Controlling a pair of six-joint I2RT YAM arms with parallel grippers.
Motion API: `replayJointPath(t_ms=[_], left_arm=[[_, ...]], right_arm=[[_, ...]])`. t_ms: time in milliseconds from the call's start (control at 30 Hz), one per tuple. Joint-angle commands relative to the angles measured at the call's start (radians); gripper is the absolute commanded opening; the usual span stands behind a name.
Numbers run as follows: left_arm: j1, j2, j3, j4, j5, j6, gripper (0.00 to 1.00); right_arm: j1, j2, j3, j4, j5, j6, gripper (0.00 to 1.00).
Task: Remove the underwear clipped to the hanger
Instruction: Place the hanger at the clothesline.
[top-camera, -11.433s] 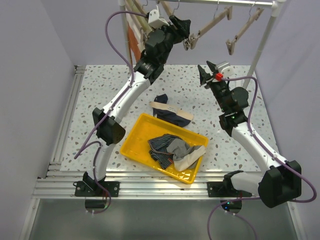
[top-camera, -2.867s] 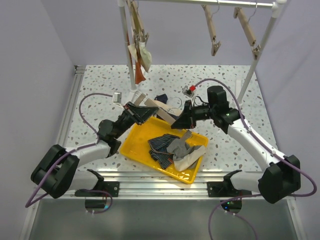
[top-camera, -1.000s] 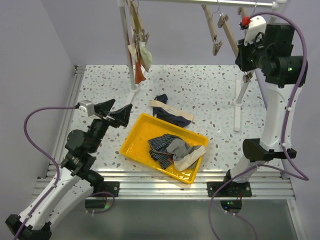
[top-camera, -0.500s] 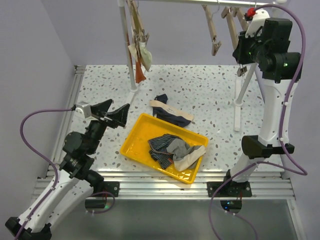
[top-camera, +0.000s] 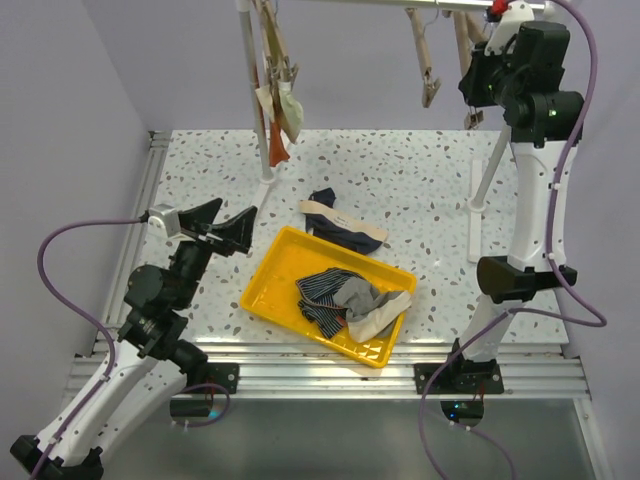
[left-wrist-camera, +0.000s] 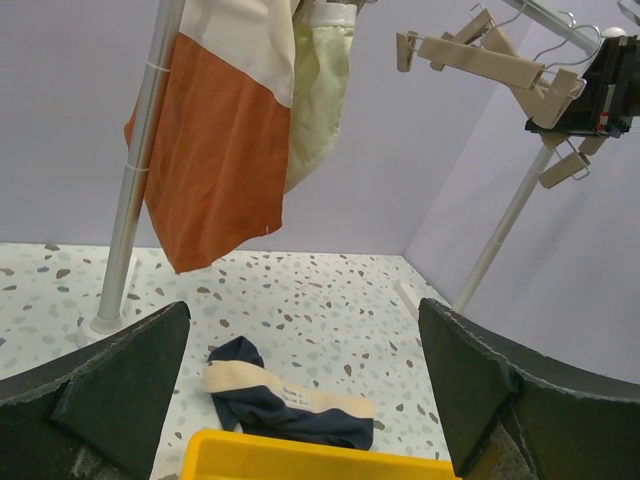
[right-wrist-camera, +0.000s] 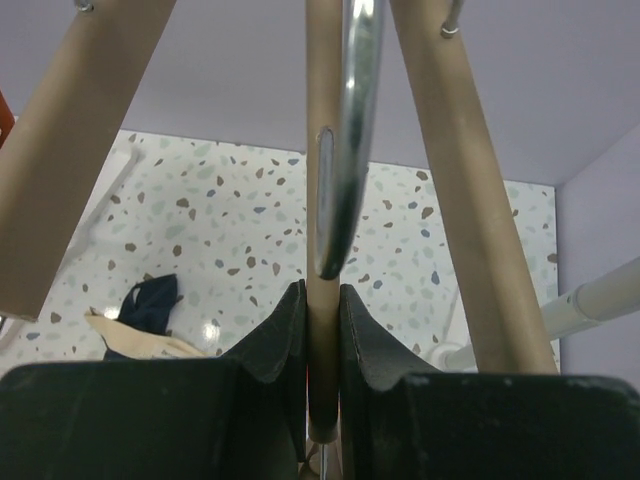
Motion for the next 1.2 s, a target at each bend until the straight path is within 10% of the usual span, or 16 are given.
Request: replayJointPath(t_ms=[0, 933, 1167], left_arm=[[0.007, -0.003, -0.003, 0.006, -0.019, -0.004, 1.00], [0.007, 0.000, -0.008, 0.012, -0.029, -0.029, 1.00], [0.008, 0.017, 0.001, 0.023, -0.013, -0.030, 1.00]], right_arm=[[0.022, -0.005, 0.046, 0.153, 0.037, -0.005, 0.00], [0.051, 0.073, -0.023, 0.289, 0.086, -0.053, 0.01], [0.050, -0.013, -0.101, 0.288, 0.066, -0.103, 0.39]])
